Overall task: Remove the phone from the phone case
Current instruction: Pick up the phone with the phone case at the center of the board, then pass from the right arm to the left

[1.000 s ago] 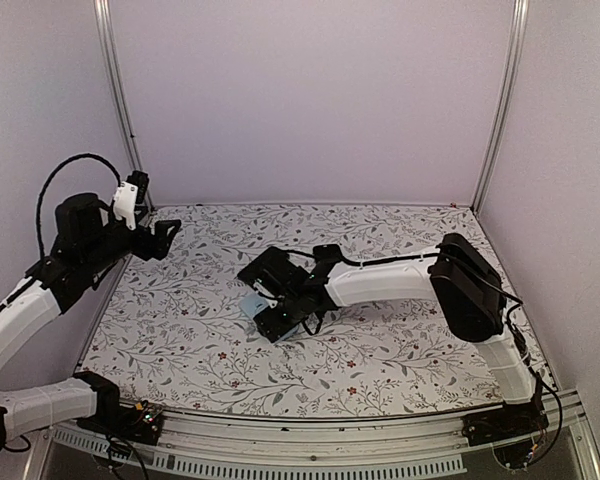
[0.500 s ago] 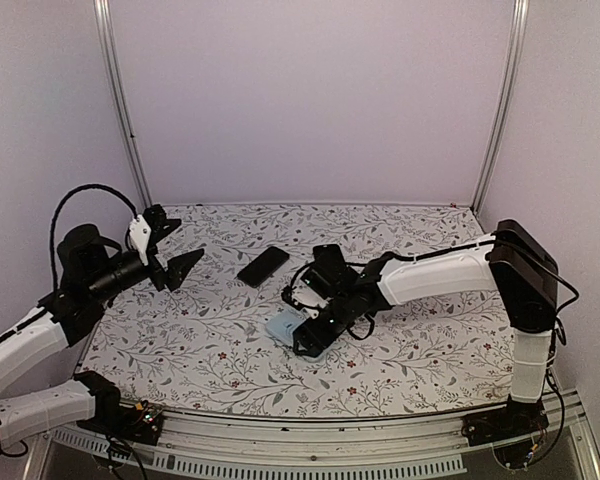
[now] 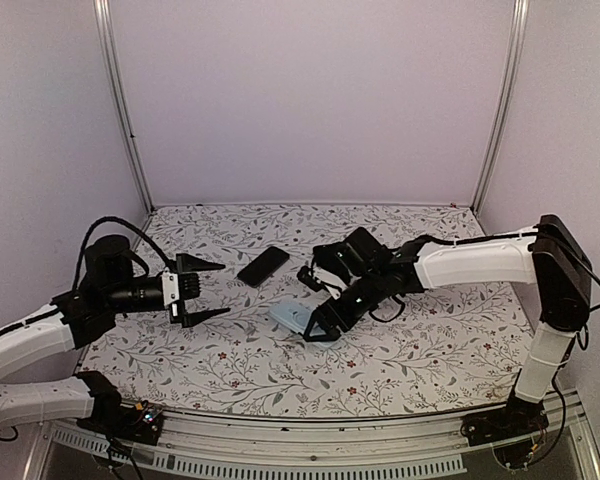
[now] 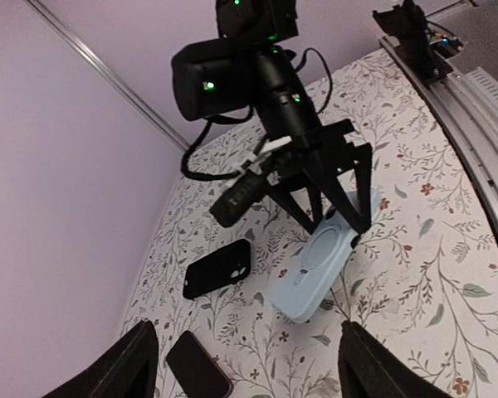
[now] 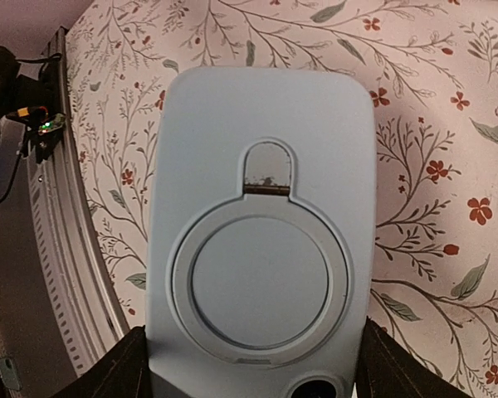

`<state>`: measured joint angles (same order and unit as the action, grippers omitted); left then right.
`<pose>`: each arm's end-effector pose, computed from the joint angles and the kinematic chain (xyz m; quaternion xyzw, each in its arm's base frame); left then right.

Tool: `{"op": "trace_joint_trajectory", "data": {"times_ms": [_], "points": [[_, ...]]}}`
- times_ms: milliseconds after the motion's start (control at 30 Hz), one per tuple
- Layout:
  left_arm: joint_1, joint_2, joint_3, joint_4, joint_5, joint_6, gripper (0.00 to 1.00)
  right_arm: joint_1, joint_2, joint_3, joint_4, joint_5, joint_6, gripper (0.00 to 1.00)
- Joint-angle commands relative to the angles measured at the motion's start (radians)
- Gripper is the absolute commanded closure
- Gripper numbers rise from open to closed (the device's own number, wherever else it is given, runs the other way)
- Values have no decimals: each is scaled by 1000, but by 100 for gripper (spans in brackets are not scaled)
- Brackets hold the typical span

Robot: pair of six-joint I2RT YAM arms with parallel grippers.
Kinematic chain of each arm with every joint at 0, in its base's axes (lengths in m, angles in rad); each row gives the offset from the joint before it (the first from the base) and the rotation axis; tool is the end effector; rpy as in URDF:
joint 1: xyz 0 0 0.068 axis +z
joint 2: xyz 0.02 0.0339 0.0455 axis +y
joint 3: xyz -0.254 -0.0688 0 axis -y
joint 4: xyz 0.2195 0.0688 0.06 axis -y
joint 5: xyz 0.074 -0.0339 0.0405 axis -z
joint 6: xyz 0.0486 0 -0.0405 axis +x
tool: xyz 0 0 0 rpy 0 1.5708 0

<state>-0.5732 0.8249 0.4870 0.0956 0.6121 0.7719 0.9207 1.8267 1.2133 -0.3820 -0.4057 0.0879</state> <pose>0.1403 -0.1238 0.2566 0.6130 0.4716 -0.1778 0.6085 0.2044 0.3005 0.1824 -0.4322 0.8359 0.3034 0.1500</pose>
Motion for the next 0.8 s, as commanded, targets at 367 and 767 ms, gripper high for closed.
{"op": "trace_joint_trajectory", "data": {"times_ms": [367, 767], "points": [[-215, 124, 51, -117, -15, 271, 41, 31, -176, 23, -11, -457, -102, 48], [-258, 120, 23, -26, -21, 284, 50, 86, -137, 89, -80, -455, -126, 48]]}}
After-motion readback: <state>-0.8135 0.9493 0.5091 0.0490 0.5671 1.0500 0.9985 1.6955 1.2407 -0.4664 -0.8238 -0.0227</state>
